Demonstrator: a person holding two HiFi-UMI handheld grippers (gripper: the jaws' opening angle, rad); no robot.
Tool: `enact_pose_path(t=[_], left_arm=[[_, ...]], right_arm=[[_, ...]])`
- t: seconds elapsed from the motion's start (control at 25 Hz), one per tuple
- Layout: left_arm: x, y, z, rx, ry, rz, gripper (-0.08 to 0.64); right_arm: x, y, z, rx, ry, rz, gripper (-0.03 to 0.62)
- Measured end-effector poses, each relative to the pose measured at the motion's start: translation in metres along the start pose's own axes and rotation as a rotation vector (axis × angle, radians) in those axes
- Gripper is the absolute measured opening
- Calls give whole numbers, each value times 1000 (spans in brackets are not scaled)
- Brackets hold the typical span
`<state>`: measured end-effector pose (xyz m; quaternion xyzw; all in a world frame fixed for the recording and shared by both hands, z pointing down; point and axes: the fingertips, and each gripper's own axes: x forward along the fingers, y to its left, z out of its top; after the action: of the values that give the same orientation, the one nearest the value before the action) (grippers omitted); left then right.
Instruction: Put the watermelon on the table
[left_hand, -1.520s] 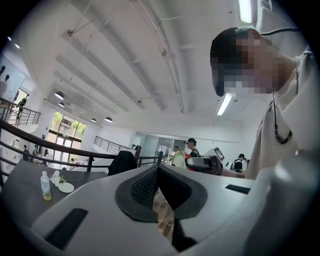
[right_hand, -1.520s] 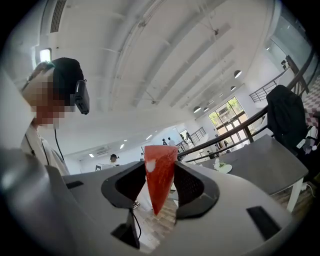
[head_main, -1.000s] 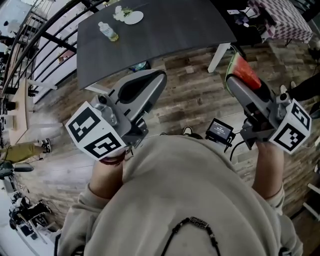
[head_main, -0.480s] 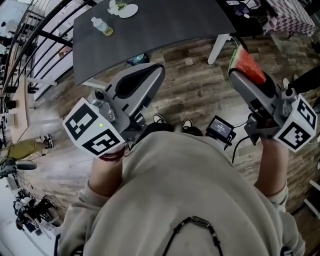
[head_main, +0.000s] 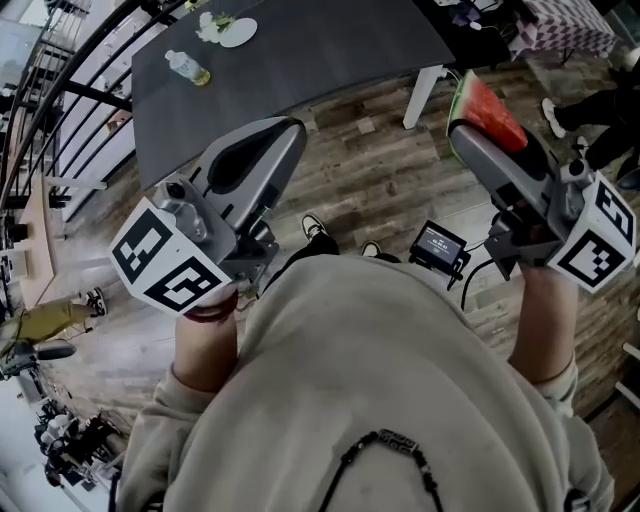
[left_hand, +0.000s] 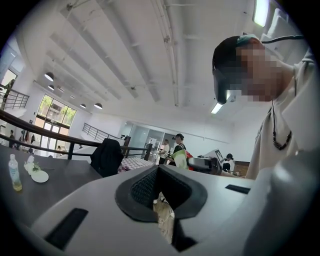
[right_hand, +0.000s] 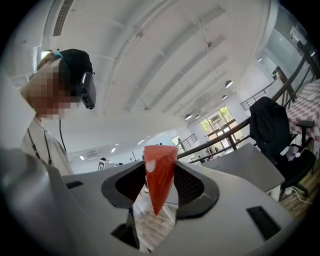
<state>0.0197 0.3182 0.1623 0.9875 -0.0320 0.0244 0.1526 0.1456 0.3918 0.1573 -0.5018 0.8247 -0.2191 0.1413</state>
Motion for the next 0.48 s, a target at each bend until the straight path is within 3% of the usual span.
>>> enact_pose_path(t=[0.48], left_arm=[[28,14,13,21,3,-81,3]], right_arm=[[-4,-7,18,-45,-32,-47,189]])
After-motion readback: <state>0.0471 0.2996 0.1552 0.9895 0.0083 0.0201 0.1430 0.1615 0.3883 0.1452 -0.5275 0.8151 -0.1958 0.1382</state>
